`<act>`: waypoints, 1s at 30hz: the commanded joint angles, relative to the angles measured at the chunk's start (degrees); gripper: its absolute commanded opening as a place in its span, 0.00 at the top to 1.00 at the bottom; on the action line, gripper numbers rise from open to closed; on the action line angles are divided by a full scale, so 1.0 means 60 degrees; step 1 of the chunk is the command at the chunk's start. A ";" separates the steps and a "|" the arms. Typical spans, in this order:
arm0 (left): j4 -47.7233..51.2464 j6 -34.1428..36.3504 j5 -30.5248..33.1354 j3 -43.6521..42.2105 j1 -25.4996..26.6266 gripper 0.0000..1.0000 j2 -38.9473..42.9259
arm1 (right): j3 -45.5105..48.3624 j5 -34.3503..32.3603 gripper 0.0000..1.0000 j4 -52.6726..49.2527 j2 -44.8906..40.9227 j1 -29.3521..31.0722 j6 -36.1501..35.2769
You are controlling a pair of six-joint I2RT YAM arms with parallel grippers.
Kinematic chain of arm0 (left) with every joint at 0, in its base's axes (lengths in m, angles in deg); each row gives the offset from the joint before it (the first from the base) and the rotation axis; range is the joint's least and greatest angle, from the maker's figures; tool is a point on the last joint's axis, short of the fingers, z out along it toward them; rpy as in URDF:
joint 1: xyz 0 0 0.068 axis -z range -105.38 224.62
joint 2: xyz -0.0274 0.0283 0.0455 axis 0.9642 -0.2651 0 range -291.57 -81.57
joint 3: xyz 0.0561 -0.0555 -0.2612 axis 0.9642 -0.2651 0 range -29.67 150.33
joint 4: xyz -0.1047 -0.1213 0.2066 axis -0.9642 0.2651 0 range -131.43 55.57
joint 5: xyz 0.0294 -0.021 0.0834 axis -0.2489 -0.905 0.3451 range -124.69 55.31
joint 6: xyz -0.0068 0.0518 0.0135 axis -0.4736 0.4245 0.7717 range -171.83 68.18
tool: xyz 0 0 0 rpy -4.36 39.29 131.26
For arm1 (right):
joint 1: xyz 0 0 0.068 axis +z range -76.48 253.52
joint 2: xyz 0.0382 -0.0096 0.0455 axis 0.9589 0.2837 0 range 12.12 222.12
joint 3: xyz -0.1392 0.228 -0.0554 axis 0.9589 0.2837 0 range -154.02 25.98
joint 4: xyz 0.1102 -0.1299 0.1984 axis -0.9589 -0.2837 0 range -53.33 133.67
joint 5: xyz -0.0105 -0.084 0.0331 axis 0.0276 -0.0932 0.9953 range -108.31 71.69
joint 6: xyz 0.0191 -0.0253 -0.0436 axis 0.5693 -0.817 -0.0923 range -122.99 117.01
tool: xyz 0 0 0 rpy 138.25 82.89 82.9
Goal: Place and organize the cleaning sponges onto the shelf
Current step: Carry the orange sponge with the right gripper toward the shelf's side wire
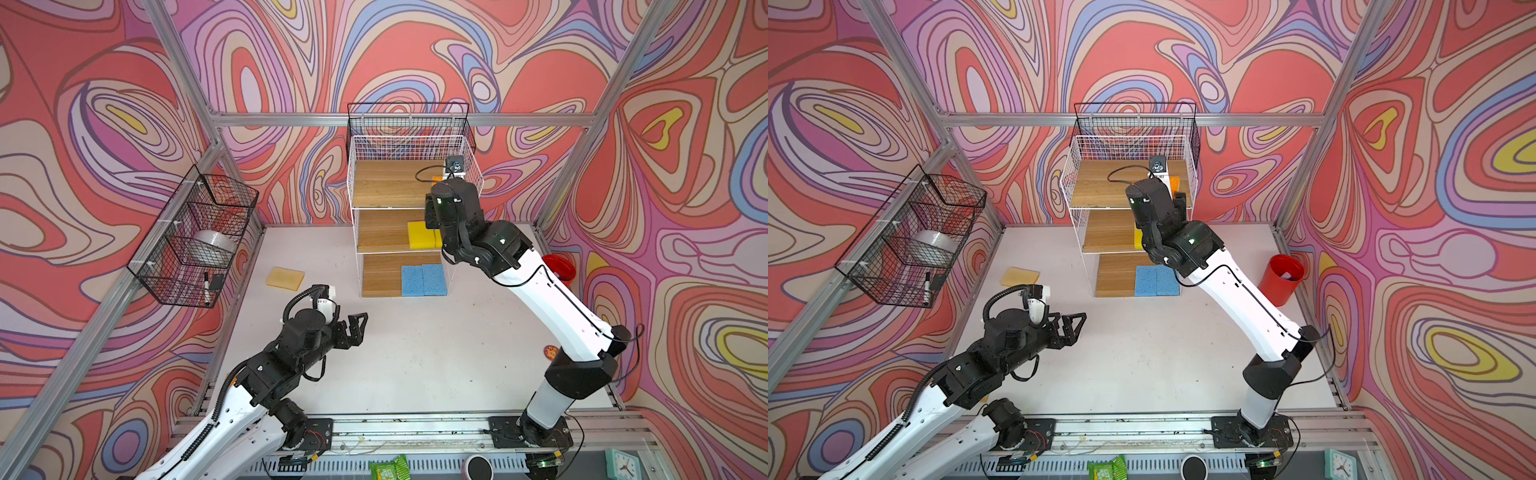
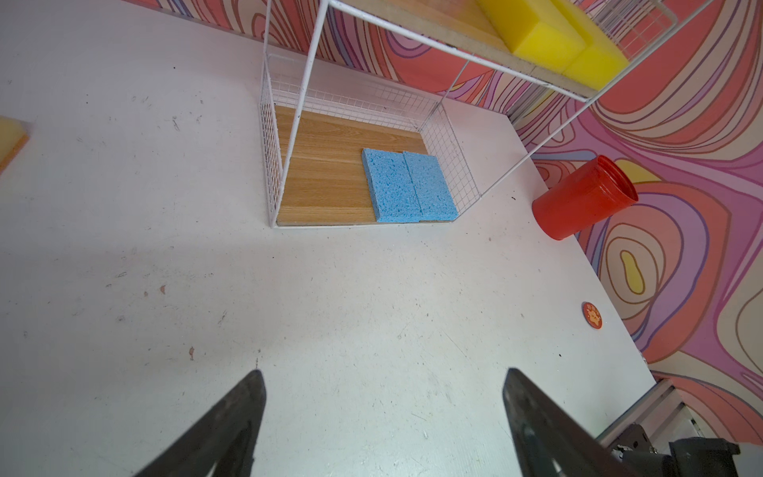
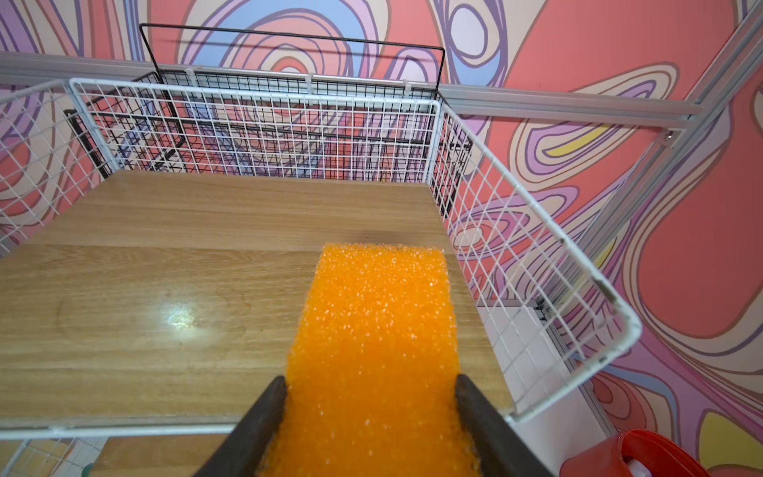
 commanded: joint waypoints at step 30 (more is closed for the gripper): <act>-0.0561 -0.0326 -0.0214 -0.0083 -0.0020 0.10 -0.0458 | -0.1173 0.1869 0.33 -0.0444 0.0481 -0.0819 -0.0086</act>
